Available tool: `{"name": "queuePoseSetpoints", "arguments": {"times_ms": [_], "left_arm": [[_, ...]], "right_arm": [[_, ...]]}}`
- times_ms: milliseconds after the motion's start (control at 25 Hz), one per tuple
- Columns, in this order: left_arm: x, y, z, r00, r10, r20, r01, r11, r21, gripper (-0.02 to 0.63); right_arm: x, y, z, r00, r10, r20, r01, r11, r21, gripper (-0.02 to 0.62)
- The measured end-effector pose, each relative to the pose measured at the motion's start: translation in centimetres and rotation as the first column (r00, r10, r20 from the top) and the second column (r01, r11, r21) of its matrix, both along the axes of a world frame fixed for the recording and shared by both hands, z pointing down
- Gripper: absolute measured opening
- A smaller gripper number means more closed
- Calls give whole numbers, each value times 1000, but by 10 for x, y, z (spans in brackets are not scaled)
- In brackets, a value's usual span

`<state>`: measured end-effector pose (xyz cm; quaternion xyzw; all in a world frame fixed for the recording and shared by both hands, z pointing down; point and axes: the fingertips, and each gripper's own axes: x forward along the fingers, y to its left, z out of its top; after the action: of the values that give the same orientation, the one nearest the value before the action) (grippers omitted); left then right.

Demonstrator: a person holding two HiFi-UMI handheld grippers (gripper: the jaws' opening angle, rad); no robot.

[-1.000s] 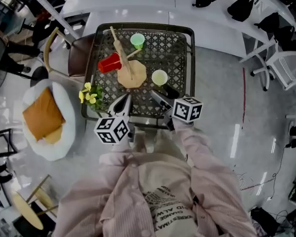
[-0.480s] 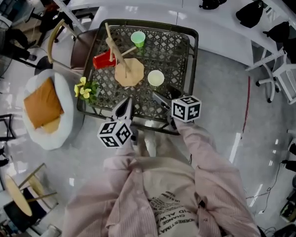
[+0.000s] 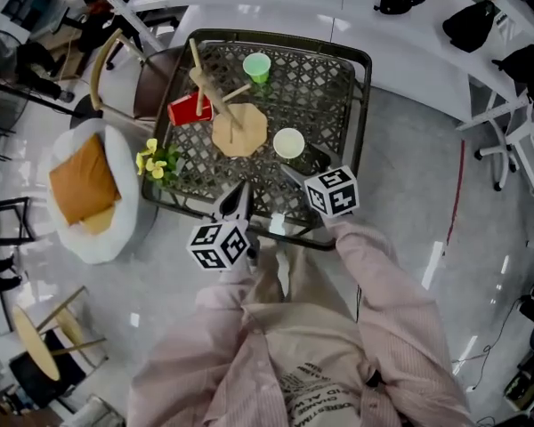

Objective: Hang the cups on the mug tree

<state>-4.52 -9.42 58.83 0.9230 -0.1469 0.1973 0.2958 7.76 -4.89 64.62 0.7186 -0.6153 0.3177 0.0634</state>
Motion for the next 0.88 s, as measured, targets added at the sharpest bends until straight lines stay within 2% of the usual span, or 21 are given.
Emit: {"name": "queuePoseSetpoints", "arguments": {"times_ms": [160, 480, 800, 880], "left_arm": [[3, -3, 8, 1000, 13, 20, -13, 1000, -9, -2], [12, 1, 22, 998, 55, 33, -54, 998, -35, -2], [16, -4, 27, 998, 57, 34, -55, 997, -51, -2], [16, -5, 27, 998, 53, 30, -52, 997, -50, -2]], "right_arm": [[2, -9, 10, 998, -21, -53, 20, 1000, -17, 330], [11, -22, 28, 992, -4, -129, -2, 999, -43, 330], [10, -32, 27, 990, -18, -141, 14, 999, -30, 325], [10, -33, 26, 989, -20, -144, 16, 999, -28, 293]]}}
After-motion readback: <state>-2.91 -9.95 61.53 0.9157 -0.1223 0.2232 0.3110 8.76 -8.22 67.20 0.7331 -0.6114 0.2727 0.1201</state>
